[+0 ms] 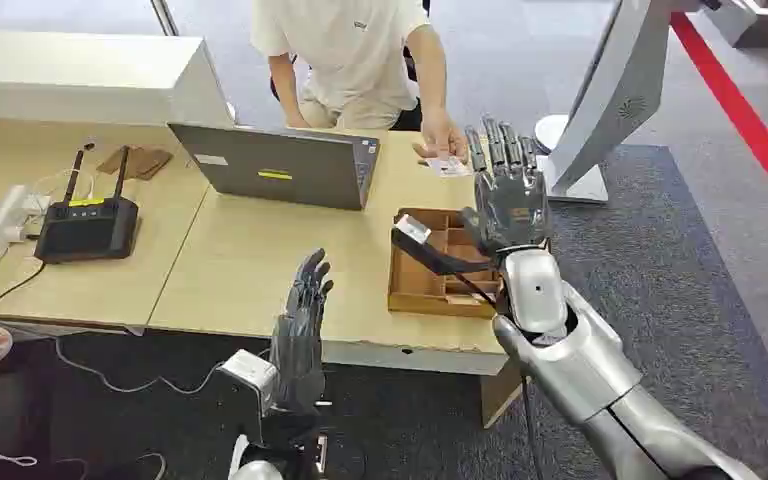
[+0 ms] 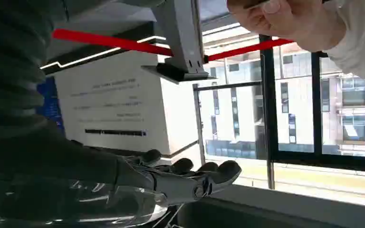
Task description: Pass the card to the sensor for recognition and then transmit it.
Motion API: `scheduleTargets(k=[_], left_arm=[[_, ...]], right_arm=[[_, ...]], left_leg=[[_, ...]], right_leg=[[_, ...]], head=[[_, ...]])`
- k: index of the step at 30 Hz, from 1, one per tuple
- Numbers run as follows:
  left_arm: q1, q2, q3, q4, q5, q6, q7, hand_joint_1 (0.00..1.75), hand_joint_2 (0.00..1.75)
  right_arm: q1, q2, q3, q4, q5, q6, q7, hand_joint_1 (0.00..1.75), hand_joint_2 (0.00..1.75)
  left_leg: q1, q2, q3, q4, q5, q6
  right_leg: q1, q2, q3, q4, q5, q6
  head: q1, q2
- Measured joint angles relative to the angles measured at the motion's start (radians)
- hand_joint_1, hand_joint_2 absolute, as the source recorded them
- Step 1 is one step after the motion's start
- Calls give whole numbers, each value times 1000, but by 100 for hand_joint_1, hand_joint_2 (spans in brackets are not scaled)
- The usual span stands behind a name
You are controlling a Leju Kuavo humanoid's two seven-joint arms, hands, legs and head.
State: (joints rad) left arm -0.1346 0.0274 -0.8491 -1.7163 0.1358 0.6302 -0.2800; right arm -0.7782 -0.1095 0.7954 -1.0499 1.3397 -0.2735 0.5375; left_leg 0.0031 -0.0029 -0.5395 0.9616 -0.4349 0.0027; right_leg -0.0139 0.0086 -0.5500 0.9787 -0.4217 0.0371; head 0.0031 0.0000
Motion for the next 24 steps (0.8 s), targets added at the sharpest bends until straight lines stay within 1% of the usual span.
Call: scheduleTargets(k=[6, 16, 17, 18, 19, 20, 22, 23, 24], left_arm=[[-17, 1, -27, 23, 7, 0, -8, 0, 0], [-34, 3, -50, 41, 21, 0, -21, 0, 0], [-35, 3, -52, 42, 21, 0, -23, 0, 0], [-36, 3, -53, 43, 22, 0, -25, 0, 0], [-37, 3, -55, 44, 24, 0, -27, 0, 0], [-37, 3, -56, 45, 24, 0, -29, 0, 0], [-39, 3, -58, 46, 26, 0, -32, 0, 0], [-40, 3, -59, 46, 26, 0, -32, 0, 0], [-40, 3, -59, 46, 26, 0, -32, 0, 0]], right_arm=[[-12, -2, 0, 62, -7, 12, 7, 0, 175], [-17, -8, -1, 100, -26, 25, 19, 0, 175], [-18, -8, -1, 102, -28, 25, 19, 7, 175], [-18, -8, -1, 104, -32, 25, 19, 99, 175], [-18, -8, 0, 106, -38, 23, 19, 99, 175], [-18, -8, -1, 107, -42, 21, 19, 154, 175], [-19, -8, 0, 113, -47, 17, 19, 154, 175], [-19, -8, 0, 115, -50, 14, 19, 162, 175], [-19, -8, 0, 116, -51, 14, 19, 175, 175]], left_leg=[[0, 0, 0, 0, 0, 0], [0, 0, 0, 0, 0, 0], [0, 0, 0, 0, 0, 0], [0, 0, 0, 0, 0, 0], [0, 0, 0, 0, 0, 0], [0, 0, 0, 0, 0, 0], [0, 0, 0, 0, 0, 0], [0, 0, 0, 0, 0, 0], [0, 0, 0, 0, 0, 0]], right_leg=[[0, 0, 0, 0, 0, 0], [0, 0, 0, 0, 0, 0], [0, 0, 0, 0, 0, 0], [0, 0, 0, 0, 0, 0], [0, 0, 0, 0, 0, 0], [0, 0, 0, 0, 0, 0], [0, 0, 0, 0, 0, 0], [0, 0, 0, 0, 0, 0], [0, 0, 0, 0, 0, 0]], head=[[0, 0], [0, 0], [0, 0], [0, 0], [0, 0], [0, 0], [0, 0], [0, 0], [0, 0]])
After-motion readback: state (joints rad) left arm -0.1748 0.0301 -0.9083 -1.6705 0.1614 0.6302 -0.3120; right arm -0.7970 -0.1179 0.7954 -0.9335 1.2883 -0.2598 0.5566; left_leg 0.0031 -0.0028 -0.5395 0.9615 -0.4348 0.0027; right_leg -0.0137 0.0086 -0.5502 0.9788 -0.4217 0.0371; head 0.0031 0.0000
